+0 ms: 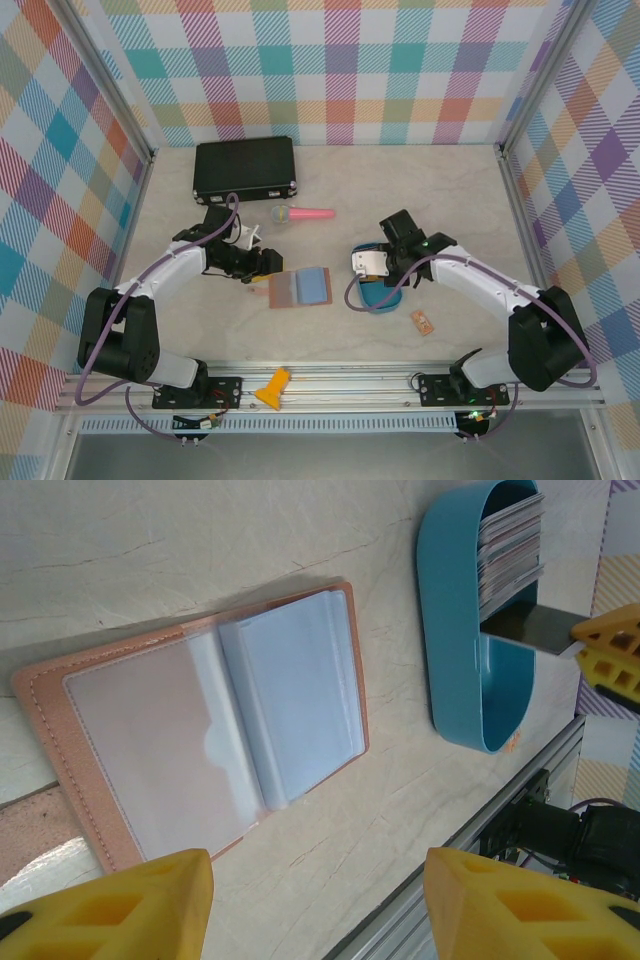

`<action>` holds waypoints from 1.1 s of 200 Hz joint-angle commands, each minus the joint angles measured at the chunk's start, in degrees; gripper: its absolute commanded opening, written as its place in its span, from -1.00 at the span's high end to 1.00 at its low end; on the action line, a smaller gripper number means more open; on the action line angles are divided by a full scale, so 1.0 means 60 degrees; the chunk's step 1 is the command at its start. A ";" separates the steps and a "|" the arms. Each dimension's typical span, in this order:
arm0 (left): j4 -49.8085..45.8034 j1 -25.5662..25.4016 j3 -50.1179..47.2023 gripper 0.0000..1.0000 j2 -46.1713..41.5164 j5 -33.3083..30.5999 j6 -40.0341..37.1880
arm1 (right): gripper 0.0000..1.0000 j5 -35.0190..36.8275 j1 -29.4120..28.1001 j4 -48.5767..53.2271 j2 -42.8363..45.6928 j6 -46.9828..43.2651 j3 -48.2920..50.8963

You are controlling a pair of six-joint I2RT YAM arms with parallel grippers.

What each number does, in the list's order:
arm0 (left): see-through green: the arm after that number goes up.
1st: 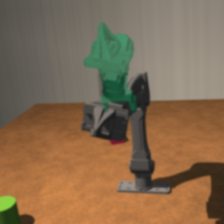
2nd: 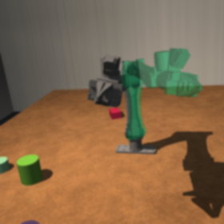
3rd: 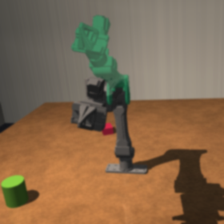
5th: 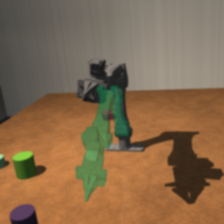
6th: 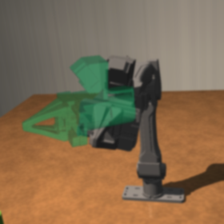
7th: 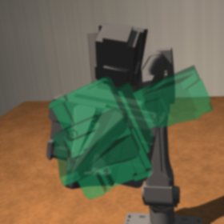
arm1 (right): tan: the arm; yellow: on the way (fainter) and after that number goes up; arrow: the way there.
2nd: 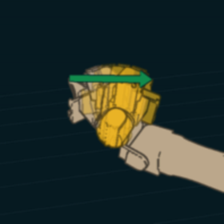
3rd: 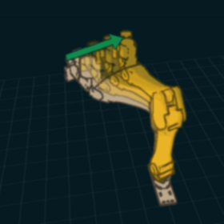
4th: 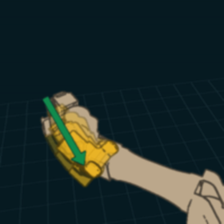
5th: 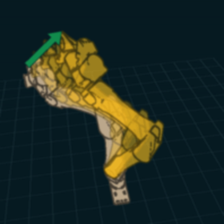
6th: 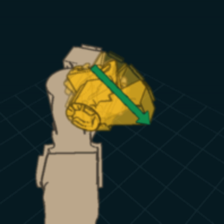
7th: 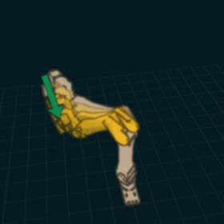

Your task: Put the credit cards into the card holder

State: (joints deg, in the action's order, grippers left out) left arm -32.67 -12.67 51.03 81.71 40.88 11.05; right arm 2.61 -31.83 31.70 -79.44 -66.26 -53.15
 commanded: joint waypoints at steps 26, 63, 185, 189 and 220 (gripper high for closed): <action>0.0061 -0.0042 0.0138 -0.16 0.0108 0.0039 -0.0174 | 0.90 -0.0660 0.0339 0.0665 -0.0292 0.0125 -0.0672; 0.0066 -0.0042 0.0138 -0.16 0.0138 0.0055 -0.0161 | 0.90 -0.1245 0.0441 0.1079 -0.0339 0.0340 -0.0839; 0.0112 -0.0042 0.0137 -0.16 0.0225 0.0144 -0.0129 | 0.85 -0.1710 0.0433 0.1725 -0.0018 0.0817 -0.0620; 0.0101 -0.0046 0.0130 -0.16 0.0233 0.0137 -0.0128 | 0.83 -0.1710 0.0430 0.1682 0.0004 0.0864 -0.0631; 0.0125 -0.0042 0.0127 -0.16 0.0226 0.0137 -0.0115 | 0.77 -0.1535 0.0428 0.1705 -0.0086 0.0825 -0.0653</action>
State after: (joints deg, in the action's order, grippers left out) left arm -32.64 -12.67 51.03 82.81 40.93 11.05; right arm -5.23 -29.54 40.62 -80.86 -61.89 -56.88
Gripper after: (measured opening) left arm 0.581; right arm 0.109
